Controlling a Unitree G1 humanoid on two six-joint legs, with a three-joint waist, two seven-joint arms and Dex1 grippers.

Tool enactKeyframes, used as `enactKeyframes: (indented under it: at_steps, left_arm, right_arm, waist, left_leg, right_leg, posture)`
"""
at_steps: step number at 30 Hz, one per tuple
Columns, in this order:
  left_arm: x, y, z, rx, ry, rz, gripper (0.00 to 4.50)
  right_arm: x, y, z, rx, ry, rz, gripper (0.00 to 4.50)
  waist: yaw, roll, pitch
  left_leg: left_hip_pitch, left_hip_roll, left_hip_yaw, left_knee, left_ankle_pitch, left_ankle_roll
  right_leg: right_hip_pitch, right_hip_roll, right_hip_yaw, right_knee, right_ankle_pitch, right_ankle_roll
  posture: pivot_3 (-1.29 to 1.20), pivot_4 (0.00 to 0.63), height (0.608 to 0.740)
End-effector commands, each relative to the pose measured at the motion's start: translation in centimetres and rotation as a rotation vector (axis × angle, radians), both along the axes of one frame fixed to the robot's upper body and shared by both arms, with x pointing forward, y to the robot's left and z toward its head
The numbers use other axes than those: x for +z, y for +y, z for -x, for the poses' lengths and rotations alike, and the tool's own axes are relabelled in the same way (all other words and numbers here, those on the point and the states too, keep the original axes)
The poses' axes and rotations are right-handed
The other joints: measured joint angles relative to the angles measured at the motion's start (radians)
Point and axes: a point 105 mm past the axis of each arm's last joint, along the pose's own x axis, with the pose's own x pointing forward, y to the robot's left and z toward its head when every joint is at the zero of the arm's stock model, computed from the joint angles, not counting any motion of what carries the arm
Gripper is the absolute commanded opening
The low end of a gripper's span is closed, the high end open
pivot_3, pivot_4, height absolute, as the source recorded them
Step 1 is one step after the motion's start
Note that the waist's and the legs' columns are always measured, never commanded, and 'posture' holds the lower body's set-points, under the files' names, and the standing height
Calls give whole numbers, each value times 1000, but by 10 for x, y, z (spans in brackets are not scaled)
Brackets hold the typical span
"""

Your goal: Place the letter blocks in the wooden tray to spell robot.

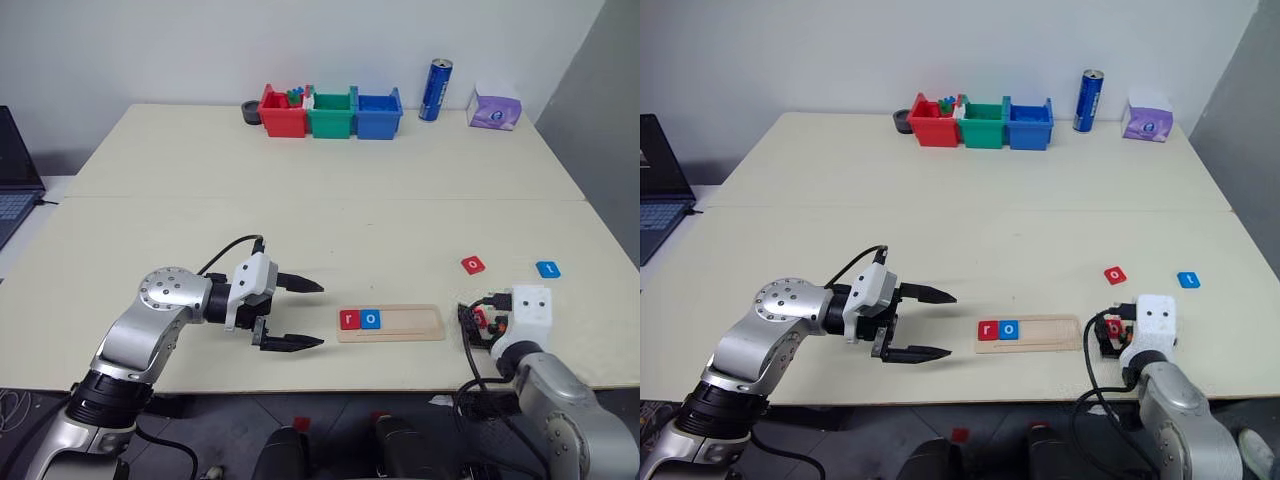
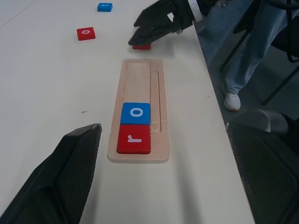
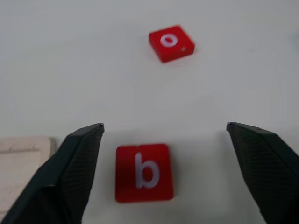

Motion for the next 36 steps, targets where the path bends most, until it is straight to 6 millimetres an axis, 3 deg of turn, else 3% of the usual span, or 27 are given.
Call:
enactKeyframes:
  at_steps: [1, 6, 9, 11, 16, 20, 27, 30, 36]
  left_arm:
    - [6, -4, 1, -7, -33, 1, 4500]
    - [6, -7, 1, -3, -38, -2, 4500]
    - [3, -7, 1, 0, -43, -13, 4500]
    - [3, -8, 1, 0, -44, -15, 4500]
    - [1, -9, 1, -1, -49, -19, 4500]
    - [0, -9, 1, -6, -52, -23, 4500]
    - [-1, -8, 1, -7, -58, -29, 4500]
    - [-2, -8, 1, -5, -60, -30, 4500]
    - [-5, -4, 0, 6, -66, -47, 4500]
  right_arm:
    - [32, -8, -2, 106, -81, 38, 4483]
    - [35, -7, 4, 476, 23, 153, 4483]
    - [39, -3, 0, 672, -1, 253, 4483]
    - [29, -2, 4, 805, 84, 267, 4483]
    - [16, -9, 3, 977, 191, 311, 4483]
    - [9, -17, -6, 1049, 237, 400, 4483]
    - [3, -19, -12, 1127, 288, 408, 4483]
    - [2, -17, -15, 1139, 291, 393, 3899]
    - [1, -14, -16, 1162, 283, 388, 1777]
  waist:
    - [1, 0, 0]
    - [3, 0, 0]
    - [3, 0, 1]
    - [2, 0, 1]
    - [3, -1, 1]
    - [4, -1, 1]
    - [6, -2, 2]
    - [6, -1, 2]
    - [6, -1, 2]
  left_leg:
    - [0, 0, 0, 0, 0, 0]
    - [0, -1, 1, 0, 0, 0]
    - [0, -1, 2, 0, 0, 0]
    - [1, -2, 3, 0, 0, 0]
    - [1, -1, 3, 1, 0, 0]
    - [1, -1, 3, 1, 0, 0]
    - [1, 0, 2, 1, 0, 0]
    - [1, 0, 2, 1, 0, 0]
    - [1, 0, 2, 1, 0, 0]
  right_leg:
    - [0, 0, 0, 0, 0, 0]
    - [1, 0, 0, -1, 0, 0]
    - [1, 1, -1, -1, 0, 0]
    - [1, 3, -1, -1, 0, 0]
    - [1, 4, -1, 0, 0, 0]
    - [1, 3, -1, 0, 0, 0]
    - [1, 3, -1, 0, 0, 0]
    - [1, 2, -1, 0, 0, -1]
    - [1, 1, -1, 0, 1, -1]
  posture:
    - [0, 150, 740]
    - [0, 150, 740]
    - [0, 150, 740]
    - [0, 150, 740]
    - [0, 150, 740]
    - [0, 150, 740]
    - [0, 150, 740]
    - [0, 150, 740]
    - [0, 150, 740]
